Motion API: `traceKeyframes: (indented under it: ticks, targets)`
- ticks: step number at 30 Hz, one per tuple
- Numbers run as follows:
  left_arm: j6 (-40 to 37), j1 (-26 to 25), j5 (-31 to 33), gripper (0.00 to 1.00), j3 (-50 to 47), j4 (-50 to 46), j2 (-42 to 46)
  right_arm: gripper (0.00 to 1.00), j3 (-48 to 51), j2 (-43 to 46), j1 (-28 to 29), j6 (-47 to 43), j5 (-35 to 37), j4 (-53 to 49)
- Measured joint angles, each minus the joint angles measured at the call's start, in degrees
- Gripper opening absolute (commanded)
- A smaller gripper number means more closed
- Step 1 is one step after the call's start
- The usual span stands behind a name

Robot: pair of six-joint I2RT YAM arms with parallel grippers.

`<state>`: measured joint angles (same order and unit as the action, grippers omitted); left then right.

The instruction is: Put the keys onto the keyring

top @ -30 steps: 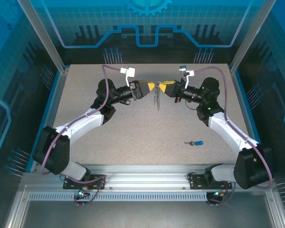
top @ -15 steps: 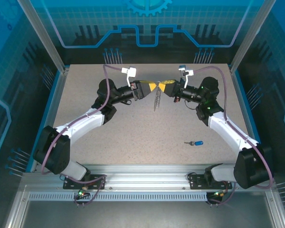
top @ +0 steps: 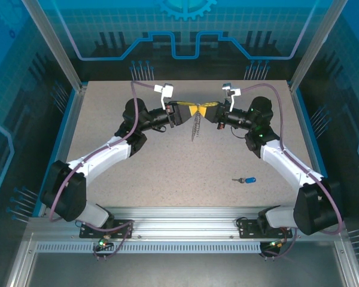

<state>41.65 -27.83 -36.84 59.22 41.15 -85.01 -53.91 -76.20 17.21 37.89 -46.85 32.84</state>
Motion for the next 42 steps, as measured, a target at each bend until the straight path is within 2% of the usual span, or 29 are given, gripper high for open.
traceKeyframes:
  ticks: [18, 25, 32, 37, 39, 42]
  targets:
    - [0.02, -0.15, 0.5, 0.3, -0.83, 0.13, -0.02, 0.0, 0.0, 0.0, 0.0, -0.85, 0.37, -1.31]
    - [0.44, -0.15, 0.63, 0.21, -0.92, 1.4, -1.03, 0.0, 0.0, 0.0, -0.02, -0.83, 0.37, -1.33]
    - [0.44, -0.37, 0.61, 0.2, -0.92, 1.68, -1.64, 0.0, 0.0, 0.0, -0.02, -0.85, 0.39, -1.6]
    - [0.44, -0.46, 0.63, 0.11, -0.92, 2.01, -1.77, 0.0, 0.0, 0.0, -0.02, -0.85, 0.44, -1.55]
    - [0.5, -0.46, 0.66, 0.0, -0.92, 2.34, -1.95, 0.0, 0.0, 0.0, -0.11, -0.83, 0.68, -1.55]
    - [0.61, -0.46, 1.07, 0.0, -0.92, 2.8, -2.21, 0.0, 0.0, 0.0, -0.13, -0.81, 1.09, -1.53]
